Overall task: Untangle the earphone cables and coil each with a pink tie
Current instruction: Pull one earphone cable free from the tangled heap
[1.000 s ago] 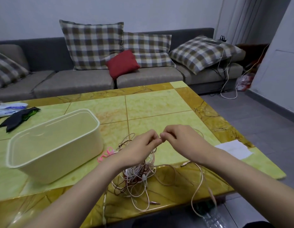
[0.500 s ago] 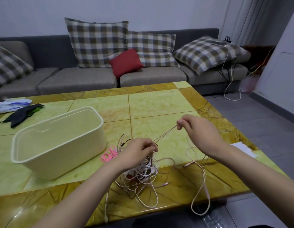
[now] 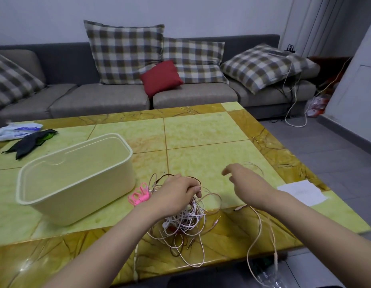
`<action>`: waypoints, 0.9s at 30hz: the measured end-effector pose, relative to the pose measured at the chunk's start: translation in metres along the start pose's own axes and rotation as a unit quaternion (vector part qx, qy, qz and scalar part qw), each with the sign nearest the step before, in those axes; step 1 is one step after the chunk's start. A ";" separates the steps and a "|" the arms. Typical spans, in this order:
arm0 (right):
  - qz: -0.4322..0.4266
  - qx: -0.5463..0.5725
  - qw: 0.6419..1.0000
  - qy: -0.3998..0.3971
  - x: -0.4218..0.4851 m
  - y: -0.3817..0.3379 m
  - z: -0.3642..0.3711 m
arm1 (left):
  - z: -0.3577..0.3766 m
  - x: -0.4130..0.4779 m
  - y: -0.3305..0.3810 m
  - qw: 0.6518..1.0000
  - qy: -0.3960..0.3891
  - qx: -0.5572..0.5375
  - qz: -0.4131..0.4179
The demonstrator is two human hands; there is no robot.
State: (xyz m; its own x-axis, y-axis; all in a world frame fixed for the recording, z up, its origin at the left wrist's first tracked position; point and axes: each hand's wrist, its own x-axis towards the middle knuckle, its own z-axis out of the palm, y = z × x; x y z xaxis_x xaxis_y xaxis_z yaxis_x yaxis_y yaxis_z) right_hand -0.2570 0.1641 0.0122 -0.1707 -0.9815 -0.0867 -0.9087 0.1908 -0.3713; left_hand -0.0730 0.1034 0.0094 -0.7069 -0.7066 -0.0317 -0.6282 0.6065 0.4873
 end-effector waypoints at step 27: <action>-0.090 0.032 0.993 -0.067 -0.020 -0.029 0.035 | 0.046 -0.037 -0.008 0.993 0.060 0.007 -0.106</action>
State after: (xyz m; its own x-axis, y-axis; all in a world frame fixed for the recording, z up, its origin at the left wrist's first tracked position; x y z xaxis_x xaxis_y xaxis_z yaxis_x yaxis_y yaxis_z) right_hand -0.2141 0.1786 -0.0078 0.0495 -0.9897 -0.1343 -0.8928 0.0164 -0.4502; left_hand -0.0569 0.1412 -0.0333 -0.5148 -0.8568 -0.0280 -0.7643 0.4439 0.4678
